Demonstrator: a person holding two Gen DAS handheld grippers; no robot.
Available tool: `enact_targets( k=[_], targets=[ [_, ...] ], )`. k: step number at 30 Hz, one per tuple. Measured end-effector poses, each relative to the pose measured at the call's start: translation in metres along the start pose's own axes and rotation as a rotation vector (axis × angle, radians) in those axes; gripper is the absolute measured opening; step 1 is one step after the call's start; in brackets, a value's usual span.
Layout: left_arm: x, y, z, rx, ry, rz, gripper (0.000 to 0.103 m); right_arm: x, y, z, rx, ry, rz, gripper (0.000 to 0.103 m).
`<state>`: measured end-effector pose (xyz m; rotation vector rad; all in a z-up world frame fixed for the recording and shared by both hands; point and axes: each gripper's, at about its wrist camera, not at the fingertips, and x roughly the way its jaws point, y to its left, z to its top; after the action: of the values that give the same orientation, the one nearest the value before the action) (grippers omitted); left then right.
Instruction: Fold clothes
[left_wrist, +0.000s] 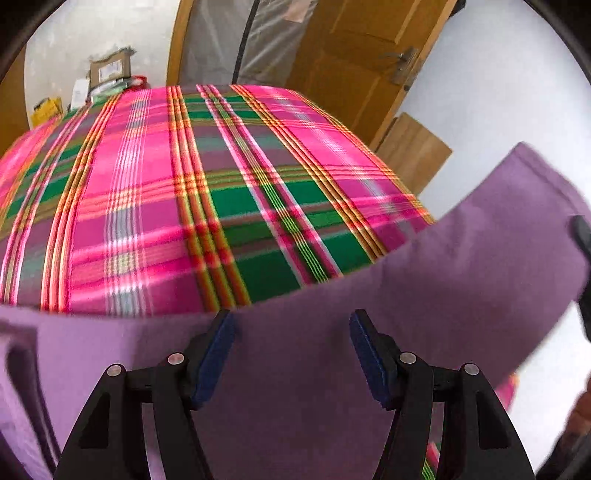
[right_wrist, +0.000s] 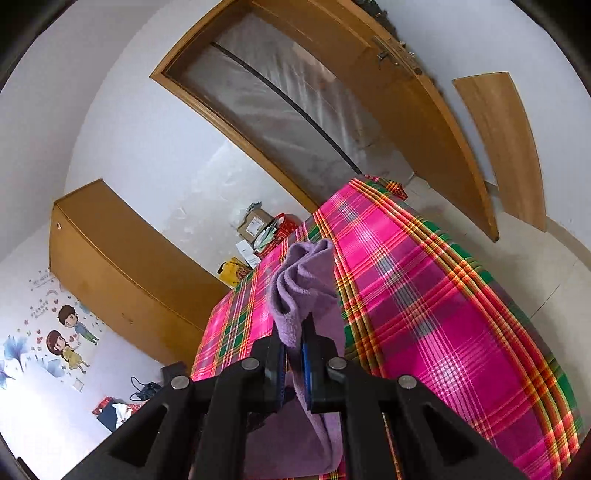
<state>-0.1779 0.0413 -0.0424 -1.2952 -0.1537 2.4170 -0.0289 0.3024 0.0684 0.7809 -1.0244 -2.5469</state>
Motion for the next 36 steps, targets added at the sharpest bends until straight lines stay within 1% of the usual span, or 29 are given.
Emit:
enact_targets(
  k=[5, 7, 8, 10, 14, 19, 24, 27, 31, 34, 36],
  targets=[
    [0.015, -0.007, 0.009, 0.028, 0.000, 0.068, 0.067, -0.001, 0.002, 0.002, -0.015, 0.002, 0.035, 0.008],
    [0.016, -0.010, 0.009, 0.045, 0.009, 0.078, 0.067, 0.000, 0.004, 0.002, -0.019, 0.006, 0.047, 0.008],
    [0.013, -0.009, 0.009, 0.041, 0.007, 0.069, 0.067, 0.001, 0.006, 0.002, -0.020, 0.009, 0.052, 0.008],
    [0.000, -0.004, 0.008, 0.018, -0.022, 0.066, 0.067, 0.003, 0.010, 0.001, -0.027, 0.015, 0.065, 0.008],
    [-0.043, 0.021, 0.000, -0.035, -0.101, 0.064, 0.067, 0.009, 0.031, -0.005, -0.067, 0.040, 0.106, 0.008],
    [-0.095, 0.072, -0.016, -0.142, -0.169, 0.081, 0.067, 0.031, 0.062, -0.020, -0.117, 0.111, 0.163, 0.008],
    [-0.135, 0.119, -0.035, -0.250, -0.233, 0.113, 0.067, 0.071, 0.098, -0.051, -0.183, 0.229, 0.221, 0.008],
    [-0.155, 0.144, -0.050, -0.300, -0.255, 0.141, 0.067, 0.104, 0.116, -0.084, -0.235, 0.328, 0.235, 0.008],
    [-0.171, 0.170, -0.071, -0.355, -0.264, 0.173, 0.067, 0.155, 0.127, -0.138, -0.290, 0.504, 0.198, 0.008],
    [-0.175, 0.181, -0.083, -0.385, -0.255, 0.167, 0.067, 0.181, 0.128, -0.173, -0.333, 0.606, 0.158, 0.010],
    [-0.175, 0.183, -0.088, -0.390, -0.251, 0.160, 0.067, 0.191, 0.128, -0.190, -0.352, 0.657, 0.125, 0.013]
  ],
)
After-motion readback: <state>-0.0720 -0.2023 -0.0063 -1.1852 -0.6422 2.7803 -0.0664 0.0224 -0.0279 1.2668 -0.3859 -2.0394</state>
